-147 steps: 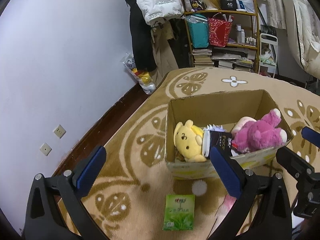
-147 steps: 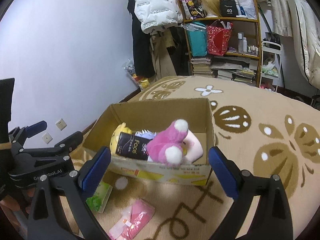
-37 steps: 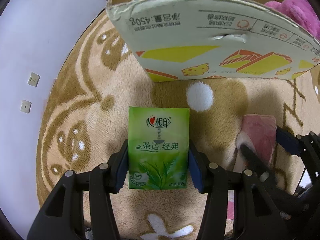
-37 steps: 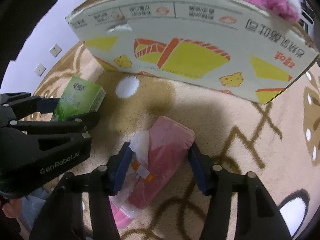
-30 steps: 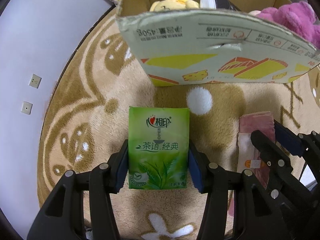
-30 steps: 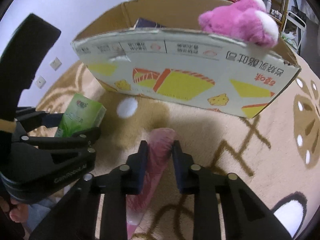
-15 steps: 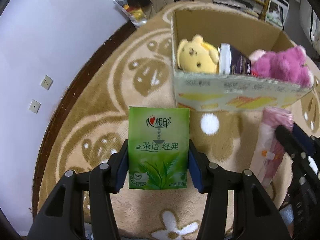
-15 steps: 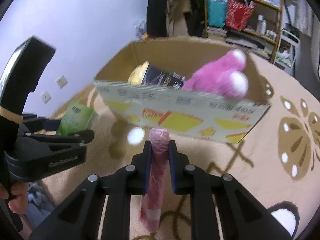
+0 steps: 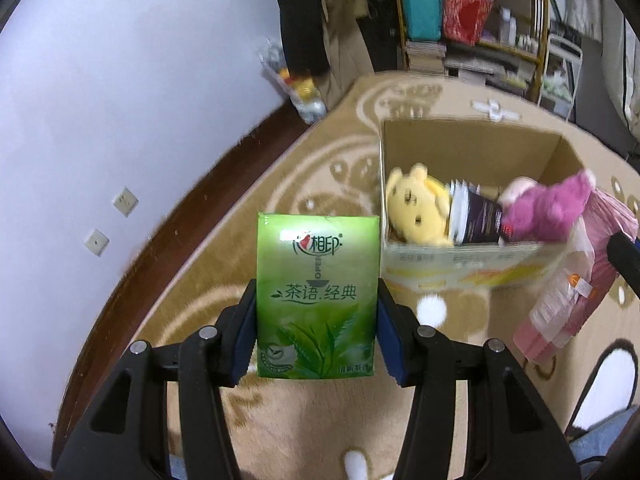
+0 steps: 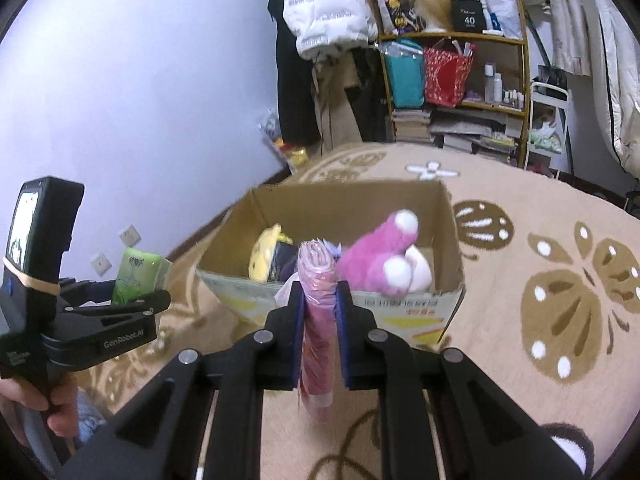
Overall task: Organize soft objects
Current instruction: 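Lift the green pack with left tool while right tool carries the pink package over the box, then lower both items into the box and open both tools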
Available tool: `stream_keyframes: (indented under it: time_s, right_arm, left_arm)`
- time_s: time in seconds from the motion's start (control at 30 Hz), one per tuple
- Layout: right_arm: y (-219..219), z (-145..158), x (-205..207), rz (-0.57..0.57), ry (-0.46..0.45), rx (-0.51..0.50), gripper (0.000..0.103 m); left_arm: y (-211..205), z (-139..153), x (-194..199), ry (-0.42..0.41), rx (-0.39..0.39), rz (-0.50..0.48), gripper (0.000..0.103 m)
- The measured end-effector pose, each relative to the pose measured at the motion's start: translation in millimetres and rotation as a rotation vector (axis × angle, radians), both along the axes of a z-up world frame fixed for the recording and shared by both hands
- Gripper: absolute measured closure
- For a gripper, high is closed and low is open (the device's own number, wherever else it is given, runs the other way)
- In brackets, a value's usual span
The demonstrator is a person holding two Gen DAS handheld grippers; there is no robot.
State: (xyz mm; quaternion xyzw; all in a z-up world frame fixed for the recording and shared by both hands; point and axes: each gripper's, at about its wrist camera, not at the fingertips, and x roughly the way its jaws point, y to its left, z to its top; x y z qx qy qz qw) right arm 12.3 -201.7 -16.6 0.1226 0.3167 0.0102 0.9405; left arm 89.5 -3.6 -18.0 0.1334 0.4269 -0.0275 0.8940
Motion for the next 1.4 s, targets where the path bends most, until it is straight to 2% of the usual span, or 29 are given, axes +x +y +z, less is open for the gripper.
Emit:
stream_keyframes:
  time_s: [0.2,0.37,0.7,0.9,1.13,1.2,1.4]
  right_arm:
    - [-4.4,25.9,-3.8,-0.008,-0.088,0.008,0.088]
    - [-9.4,48.1,-1.1,-0.012,-0.172,0.002,0.088]
    - [-28.0,65.3,16.7,-0.034,-0.256,0.015,0.088]
    - [-40.2,57.5,25.9,-0.046,-0.258,0.047,0.088]
    - [-59.7,32.7,42.7,-0.042,-0.219,0.193,0.087]
    - [-62.2,23.8,48.9,-0.035,-0.194,0.224,0.087]
    - [-60.6,2.0,64.7,-0.018,-0.104,0.219,0.086]
  left_arm:
    - [-2.3,23.4,-5.2,-0.117,-0.063,-0.016,0.052]
    - [-6.3,35.0,-1.3,-0.178,-0.107,-0.038,0.052]
    - [-25.4,31.7,16.2,-0.219,-0.103,-0.059,0.052]
    - [-32.3,26.4,29.3,-0.237,-0.148,-0.061,0.052]
    - [-43.8,11.8,43.2,-0.229,-0.173,-0.085,0.052]
    - [-49.6,6.8,45.8,-0.223,-0.164,-0.098,0.052]
    - [-63.2,-9.8,51.1,-0.184,-0.128,-0.135,0.052]
